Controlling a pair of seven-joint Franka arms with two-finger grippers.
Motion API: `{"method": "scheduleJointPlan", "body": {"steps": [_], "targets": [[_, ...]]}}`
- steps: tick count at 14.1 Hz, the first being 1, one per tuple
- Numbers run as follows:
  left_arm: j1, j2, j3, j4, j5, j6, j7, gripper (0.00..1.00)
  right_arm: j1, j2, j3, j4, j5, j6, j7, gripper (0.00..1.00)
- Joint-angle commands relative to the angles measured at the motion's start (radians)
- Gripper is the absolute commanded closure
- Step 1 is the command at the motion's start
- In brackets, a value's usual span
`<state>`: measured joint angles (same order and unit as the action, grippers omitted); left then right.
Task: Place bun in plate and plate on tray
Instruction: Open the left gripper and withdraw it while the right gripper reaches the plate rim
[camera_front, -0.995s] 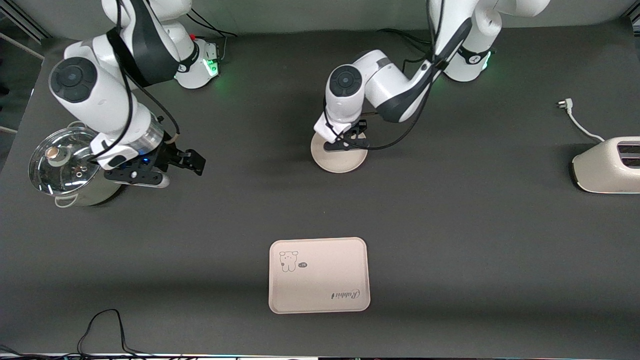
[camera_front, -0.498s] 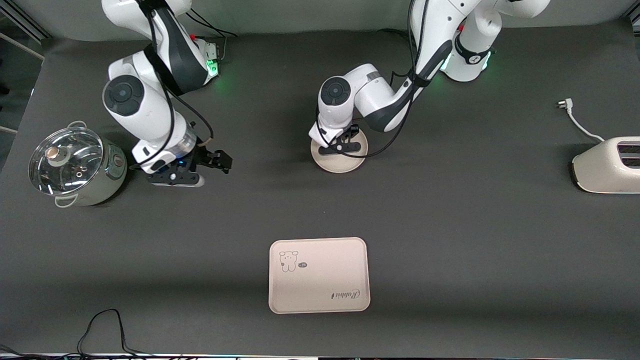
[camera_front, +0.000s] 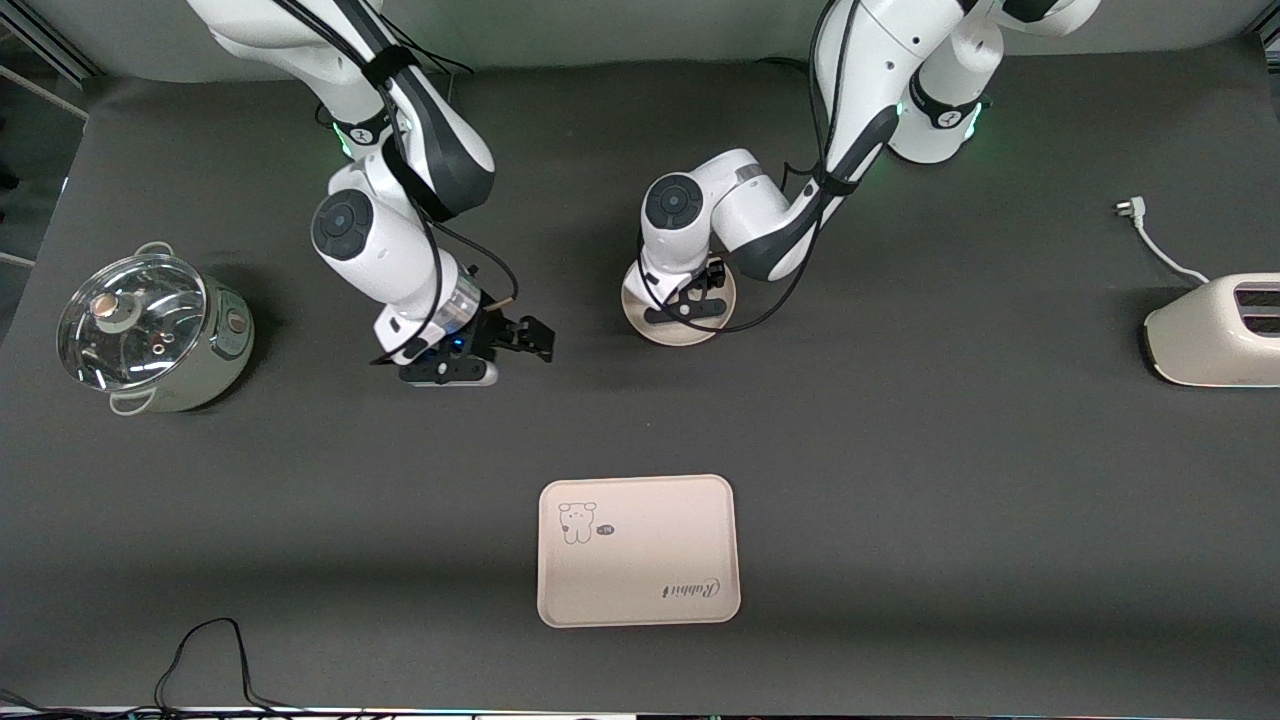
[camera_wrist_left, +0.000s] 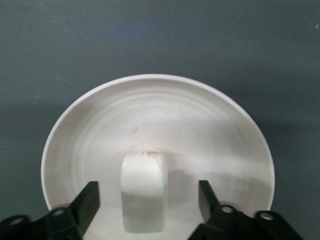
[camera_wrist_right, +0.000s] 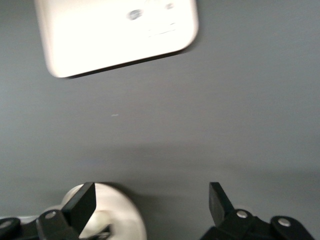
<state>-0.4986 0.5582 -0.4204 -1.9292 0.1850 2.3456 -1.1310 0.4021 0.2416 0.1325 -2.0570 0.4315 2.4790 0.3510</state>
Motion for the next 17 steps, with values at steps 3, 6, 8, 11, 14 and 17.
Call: {"method": "scheduleJointPlan", "body": {"steps": [3,6,8,11,14,17], "targets": [[0.090,-0.188,0.000,0.013,0.021,-0.170,-0.010,0.00,0.023,0.047,-0.008,-0.017,0.376,0.040,-0.354,0.00],[0.225,-0.291,-0.001,0.013,0.016,-0.252,0.147,0.00,0.113,0.064,-0.010,-0.052,0.394,0.147,-0.362,0.00],[0.332,-0.368,-0.006,0.019,0.002,-0.311,0.267,0.00,0.177,0.073,-0.011,-0.092,0.394,0.228,-0.362,0.00],[0.502,-0.493,0.000,0.022,-0.096,-0.449,0.499,0.00,0.243,0.099,-0.011,-0.146,0.394,0.326,-0.362,0.00],[0.655,-0.543,0.005,0.064,-0.142,-0.555,0.707,0.00,0.320,0.154,-0.011,-0.149,0.417,0.405,-0.348,0.00],[0.596,-0.566,0.180,0.142,-0.142,-0.701,0.804,0.00,0.359,0.192,-0.011,-0.161,0.463,0.439,-0.348,0.01]]}}
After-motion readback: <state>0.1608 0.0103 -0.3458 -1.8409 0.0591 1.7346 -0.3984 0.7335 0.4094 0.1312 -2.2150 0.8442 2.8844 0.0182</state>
